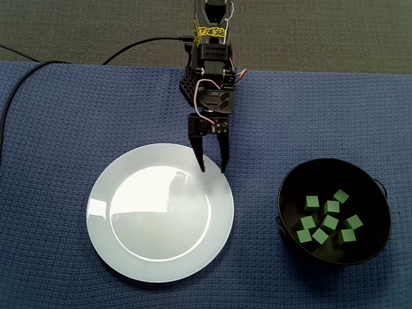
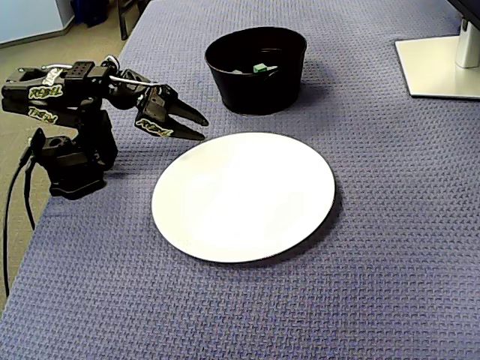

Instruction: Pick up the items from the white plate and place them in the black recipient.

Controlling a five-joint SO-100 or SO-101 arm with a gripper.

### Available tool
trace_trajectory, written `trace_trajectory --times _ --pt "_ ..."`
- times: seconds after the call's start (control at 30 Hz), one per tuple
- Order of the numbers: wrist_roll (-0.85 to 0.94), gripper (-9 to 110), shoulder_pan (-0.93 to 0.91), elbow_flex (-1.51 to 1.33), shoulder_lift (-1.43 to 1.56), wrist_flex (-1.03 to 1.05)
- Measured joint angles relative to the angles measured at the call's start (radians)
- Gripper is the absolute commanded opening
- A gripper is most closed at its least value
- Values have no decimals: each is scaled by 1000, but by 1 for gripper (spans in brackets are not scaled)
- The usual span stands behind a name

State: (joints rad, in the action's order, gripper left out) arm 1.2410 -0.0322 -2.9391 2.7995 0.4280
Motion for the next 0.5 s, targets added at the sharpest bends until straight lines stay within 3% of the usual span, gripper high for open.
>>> trace_trajectory --times 0.3,0.5 --pt "-55 5 -49 -54 120 91" --pt "-103 9 86 -60 206 232"
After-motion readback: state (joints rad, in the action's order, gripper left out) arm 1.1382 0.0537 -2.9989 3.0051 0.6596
